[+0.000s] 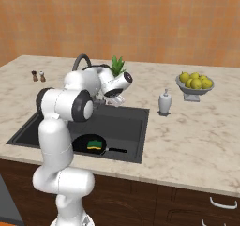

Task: Pick the pan and sponge and place them into the sink. Then turn on the water.

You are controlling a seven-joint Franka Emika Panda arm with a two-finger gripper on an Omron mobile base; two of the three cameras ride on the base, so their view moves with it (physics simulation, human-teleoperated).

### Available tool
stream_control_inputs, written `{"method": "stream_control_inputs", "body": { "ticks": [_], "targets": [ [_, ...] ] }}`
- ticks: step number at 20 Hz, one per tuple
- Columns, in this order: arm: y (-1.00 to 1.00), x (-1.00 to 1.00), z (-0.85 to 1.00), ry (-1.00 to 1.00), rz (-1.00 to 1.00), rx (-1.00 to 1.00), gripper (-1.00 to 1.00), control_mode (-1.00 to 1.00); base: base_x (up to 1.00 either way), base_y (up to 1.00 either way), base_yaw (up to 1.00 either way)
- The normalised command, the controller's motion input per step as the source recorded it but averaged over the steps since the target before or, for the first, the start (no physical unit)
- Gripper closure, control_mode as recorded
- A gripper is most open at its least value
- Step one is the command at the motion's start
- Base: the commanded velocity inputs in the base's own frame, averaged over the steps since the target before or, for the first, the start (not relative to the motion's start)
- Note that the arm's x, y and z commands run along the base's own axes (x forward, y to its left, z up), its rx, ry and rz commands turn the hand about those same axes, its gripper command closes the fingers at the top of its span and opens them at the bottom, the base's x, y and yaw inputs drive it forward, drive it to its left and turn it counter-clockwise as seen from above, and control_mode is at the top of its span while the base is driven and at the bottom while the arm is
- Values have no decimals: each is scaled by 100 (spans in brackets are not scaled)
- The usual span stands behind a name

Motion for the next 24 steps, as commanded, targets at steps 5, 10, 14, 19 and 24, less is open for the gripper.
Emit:
{"method": "stream_control_inputs", "body": {
  "ticks": [5, 10, 14, 19, 24],
  "targets": [
    [-32, 0, -86, -25, 27, -3, -100, -100, 0, 0, 0],
    [-18, 0, -70, -35, 28, -2, -100, -100, 0, 0, 0],
    [-24, 0, -79, -32, 28, -3, -100, -100, 0, 0, 0],
    [-49, 5, -87, -30, 28, -1, -100, -100, 0, 0, 0],
    [-53, 1, -83, -30, 28, 0, -100, -100, 0, 0, 0]
  ]
}}
